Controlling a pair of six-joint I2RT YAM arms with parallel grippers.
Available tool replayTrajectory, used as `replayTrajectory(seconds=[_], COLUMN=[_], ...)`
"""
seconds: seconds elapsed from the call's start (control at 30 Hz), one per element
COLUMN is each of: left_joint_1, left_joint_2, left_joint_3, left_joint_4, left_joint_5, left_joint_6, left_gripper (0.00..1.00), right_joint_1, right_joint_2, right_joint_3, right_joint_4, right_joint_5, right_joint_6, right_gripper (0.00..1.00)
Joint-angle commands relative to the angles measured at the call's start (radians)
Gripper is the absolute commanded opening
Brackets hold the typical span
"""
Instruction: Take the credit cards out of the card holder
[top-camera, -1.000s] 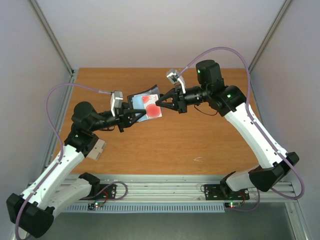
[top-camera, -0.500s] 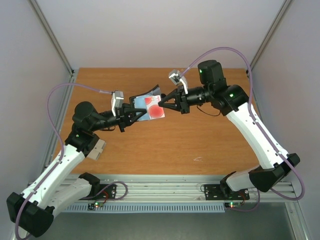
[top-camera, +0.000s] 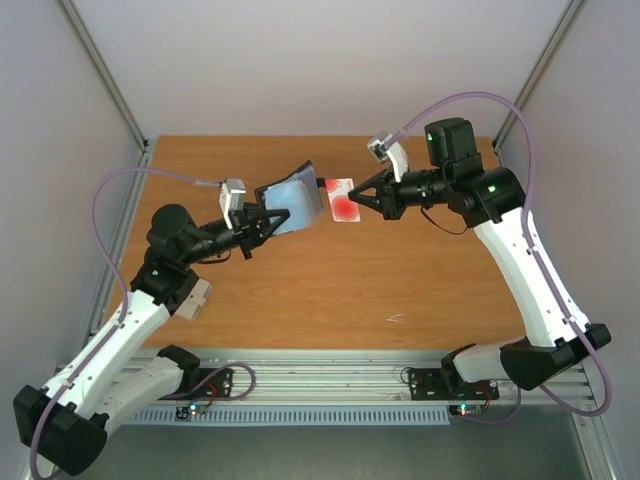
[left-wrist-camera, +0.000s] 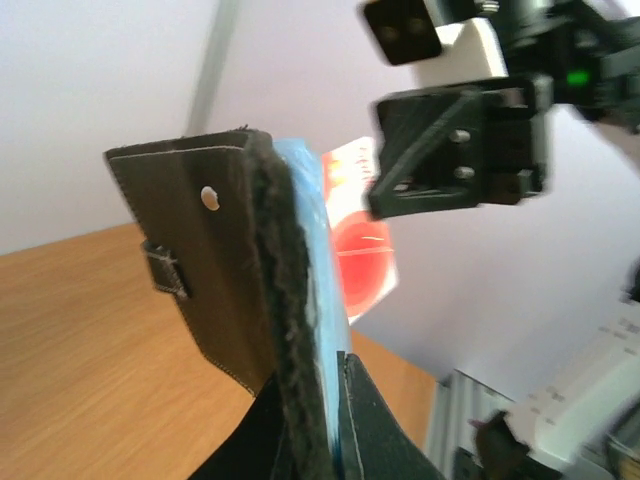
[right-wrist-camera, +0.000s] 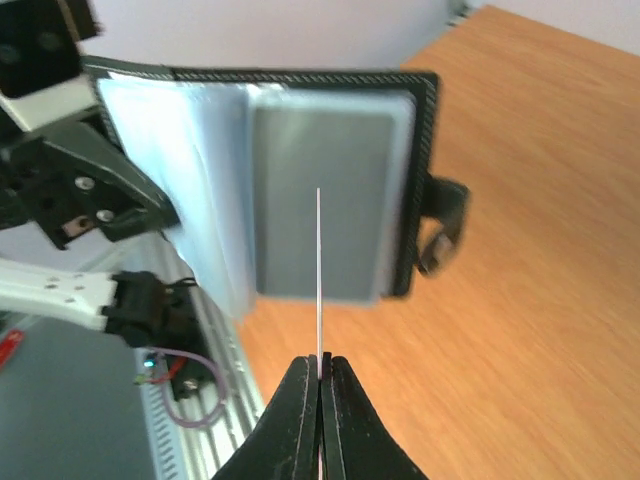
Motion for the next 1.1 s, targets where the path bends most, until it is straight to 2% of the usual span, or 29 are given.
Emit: replayTrajectory(seconds=[0.0, 0.1, 0.2, 0.4, 0.57, 0.73, 0.9, 1.07], left_joint_1=[0.001, 0.001, 0.004, 0.015, 0.021, 0.030, 0.049, 0.066], left_joint_2=[-0.029, -0.027, -0.031, -0.048, -0.056, -0.064, -0.063, -0.057], left_joint_3=[-0.042, -0.063, -0.076, -0.098, -0.111, -0.124, -0.136, -0.136], left_joint_4=[-0.061, -0.102, -0.109, -0.128, -0.139, -0.136, -0.128, -0.131], left_joint_5=[-0.299, -0.398, -0.436, -0.442, -0.440, -0.445, -0.459, -0.460], left_joint_6=[0.051, 0.124, 0.173, 0.138, 0.129, 0.129, 0.123, 0.122], left_gripper=[0.00, 0.00, 0.00, 0.00, 0.00, 0.00, 0.00, 0.00], right_joint_1=[-0.010, -0.001, 0.032, 0.094, 0.107, 0.113, 0.140, 0.149], right_joint_2=[0.056, 0.122, 0.173, 0.247, 0.449, 0.570, 0.580, 0.651], right_joint_3=[0.099, 0.134, 0.092, -0.120, -0.065, -0.071, -0.170, -0.152], right_joint_4=[-0.246, -0.384, -0.469, -0.397, -0.512, -0.432, -0.251, -0.263], right_joint_5=[0.281, 0.414, 0.458, 0.490, 0.612, 0.713, 0.713, 0.692], right_joint_6=[-0.102, -0.157, -0.261, -0.548, -0.762, -0.888, -1.075, -1.126], right_gripper=[0.01, 0.01, 0.01, 0.01, 0.01, 0.01, 0.01, 0.01])
